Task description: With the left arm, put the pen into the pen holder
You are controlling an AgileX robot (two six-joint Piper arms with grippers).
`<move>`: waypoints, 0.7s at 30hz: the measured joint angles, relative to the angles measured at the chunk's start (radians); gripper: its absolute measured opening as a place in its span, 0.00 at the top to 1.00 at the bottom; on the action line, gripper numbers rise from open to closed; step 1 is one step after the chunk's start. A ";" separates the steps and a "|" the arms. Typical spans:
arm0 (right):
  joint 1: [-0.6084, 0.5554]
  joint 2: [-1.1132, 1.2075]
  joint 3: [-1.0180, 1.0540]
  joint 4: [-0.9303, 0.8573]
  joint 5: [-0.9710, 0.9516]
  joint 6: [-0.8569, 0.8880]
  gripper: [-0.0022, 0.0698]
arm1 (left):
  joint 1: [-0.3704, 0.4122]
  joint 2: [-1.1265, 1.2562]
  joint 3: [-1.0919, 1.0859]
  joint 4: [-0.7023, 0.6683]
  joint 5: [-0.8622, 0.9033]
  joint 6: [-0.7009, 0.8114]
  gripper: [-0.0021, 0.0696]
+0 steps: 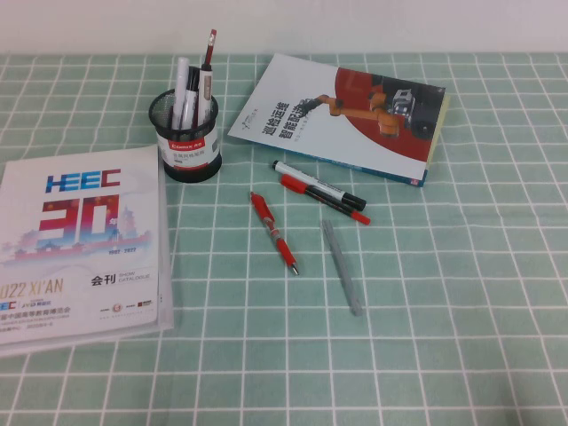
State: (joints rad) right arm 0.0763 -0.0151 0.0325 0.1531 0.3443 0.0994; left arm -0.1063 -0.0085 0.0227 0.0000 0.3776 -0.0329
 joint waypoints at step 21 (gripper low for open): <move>0.000 0.000 0.000 0.000 0.000 0.000 1.00 | 0.000 0.000 0.000 0.018 0.000 0.000 0.97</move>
State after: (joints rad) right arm 0.0763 -0.0151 0.0325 0.1531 0.3443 0.0994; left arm -0.1063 -0.0085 0.0227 0.0176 0.3776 -0.0329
